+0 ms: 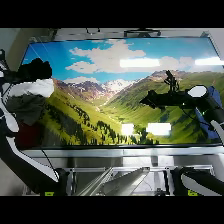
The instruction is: Fold the shirts.
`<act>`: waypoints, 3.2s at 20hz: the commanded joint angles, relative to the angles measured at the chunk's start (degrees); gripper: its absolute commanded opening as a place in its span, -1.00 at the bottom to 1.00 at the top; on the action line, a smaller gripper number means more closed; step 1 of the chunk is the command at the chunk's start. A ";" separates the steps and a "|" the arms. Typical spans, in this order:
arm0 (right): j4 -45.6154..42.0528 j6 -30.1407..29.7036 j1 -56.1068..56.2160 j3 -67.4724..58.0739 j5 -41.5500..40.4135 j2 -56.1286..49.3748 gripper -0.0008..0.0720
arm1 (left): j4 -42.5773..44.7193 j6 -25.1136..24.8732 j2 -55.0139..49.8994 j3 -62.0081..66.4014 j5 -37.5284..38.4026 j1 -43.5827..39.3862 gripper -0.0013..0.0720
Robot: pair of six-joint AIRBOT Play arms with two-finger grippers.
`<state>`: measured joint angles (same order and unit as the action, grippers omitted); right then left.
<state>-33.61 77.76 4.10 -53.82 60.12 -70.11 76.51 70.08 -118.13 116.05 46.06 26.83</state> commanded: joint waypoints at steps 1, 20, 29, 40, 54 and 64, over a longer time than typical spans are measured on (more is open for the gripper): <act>0.44 -0.02 0.07 0.02 0.31 -0.04 -0.92 | 4.92 2.23 -7.56 -0.20 -13.77 0.35 0.96; 0.44 0.00 1.77 0.02 1.44 -0.04 -0.92 | 7.13 3.08 7.61 -0.83 21.14 -6.51 -0.89; 0.48 0.00 1.77 0.02 1.81 -0.04 -0.92 | 11.85 8.15 7.65 -10.47 20.33 1.11 0.98; 1.55 0.00 1.77 0.02 1.60 -0.04 -0.92 | 6.05 1.75 -1.14 0.70 -13.29 -6.91 0.97; 1.53 -1.51 1.77 0.02 1.38 -0.04 -0.92 | 5.90 1.84 -6.69 2.05 -13.64 -8.39 -0.89; 1.33 -1.53 1.77 0.02 3.15 -1.70 -0.92 | -1.11 -0.79 17.81 -2.12 -2.27 -15.26 -0.89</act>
<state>-32.10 76.25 5.82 -53.82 61.87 -71.09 74.39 70.30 -105.23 116.40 41.12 13.37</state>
